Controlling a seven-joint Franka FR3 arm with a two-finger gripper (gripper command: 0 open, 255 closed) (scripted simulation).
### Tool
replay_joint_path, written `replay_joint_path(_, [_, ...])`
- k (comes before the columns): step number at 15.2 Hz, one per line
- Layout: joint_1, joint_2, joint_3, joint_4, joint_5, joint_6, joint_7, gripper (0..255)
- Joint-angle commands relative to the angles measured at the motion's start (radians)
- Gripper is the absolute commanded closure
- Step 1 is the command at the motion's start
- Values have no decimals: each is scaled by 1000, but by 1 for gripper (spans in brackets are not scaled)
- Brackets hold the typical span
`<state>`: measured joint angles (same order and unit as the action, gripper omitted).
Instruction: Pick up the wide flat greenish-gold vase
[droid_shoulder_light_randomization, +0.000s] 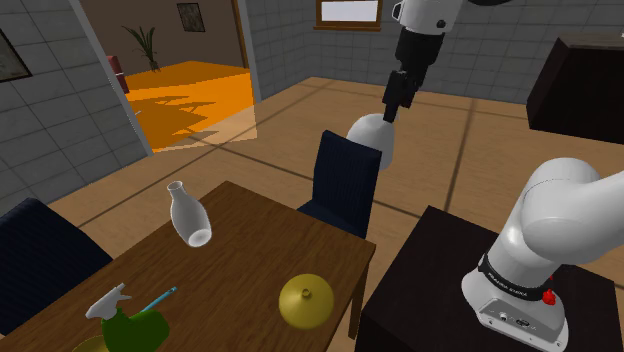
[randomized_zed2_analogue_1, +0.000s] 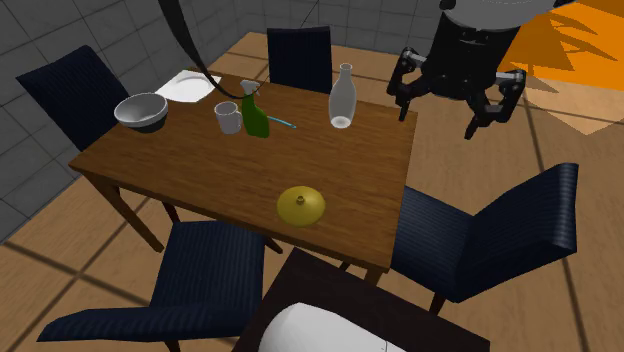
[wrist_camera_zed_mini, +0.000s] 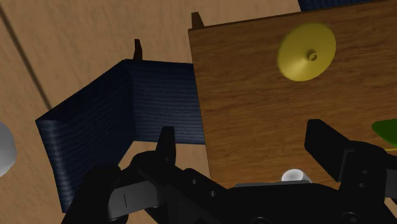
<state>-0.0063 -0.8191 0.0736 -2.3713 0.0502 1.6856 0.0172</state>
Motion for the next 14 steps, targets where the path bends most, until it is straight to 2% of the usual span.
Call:
replay_joint_path(1, [0, 0, 0, 0, 0, 0, 0, 0])
replay_joint_path(8, [35, 49, 112, -148, 63, 189, 107, 0])
replay_joint_path(14, [62, 155, 218, -227, 111, 370, 202, 0])
